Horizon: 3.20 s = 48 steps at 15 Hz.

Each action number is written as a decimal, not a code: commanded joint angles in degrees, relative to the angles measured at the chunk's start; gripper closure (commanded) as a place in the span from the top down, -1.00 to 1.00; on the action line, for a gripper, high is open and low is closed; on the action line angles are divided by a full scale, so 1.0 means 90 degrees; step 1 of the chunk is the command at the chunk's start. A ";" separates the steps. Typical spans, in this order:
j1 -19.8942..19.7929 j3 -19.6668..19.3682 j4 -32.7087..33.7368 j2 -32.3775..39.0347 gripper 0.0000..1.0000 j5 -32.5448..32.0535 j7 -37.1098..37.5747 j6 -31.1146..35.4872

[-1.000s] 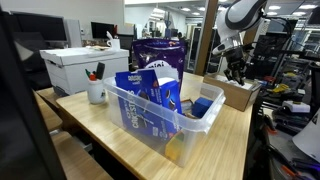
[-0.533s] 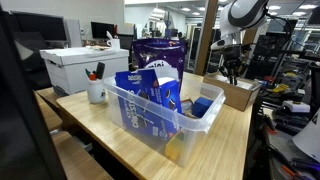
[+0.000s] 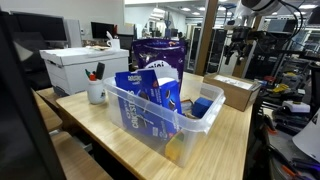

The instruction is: Close the cardboard box and position it nicely on the table top

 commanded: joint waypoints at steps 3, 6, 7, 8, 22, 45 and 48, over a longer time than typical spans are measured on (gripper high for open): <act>-0.0458 -0.0693 0.0269 0.0305 1.00 0.0502 0.0420 0.0509; -0.0489 -0.0828 0.0110 0.0606 1.00 0.0999 0.0942 0.1309; -0.0505 -0.0836 0.0034 0.0726 1.00 0.1205 0.1125 0.1658; -0.0508 -0.0817 -0.0021 0.0813 1.00 0.1332 0.1340 0.1926; -0.0553 -0.0092 -0.0177 0.1654 0.21 -0.0831 0.8763 0.2715; -0.0303 0.0492 0.0402 0.1891 -0.78 0.0465 0.8694 0.1060; -0.0199 0.0636 0.0452 0.1975 -1.00 0.0346 0.7692 0.1057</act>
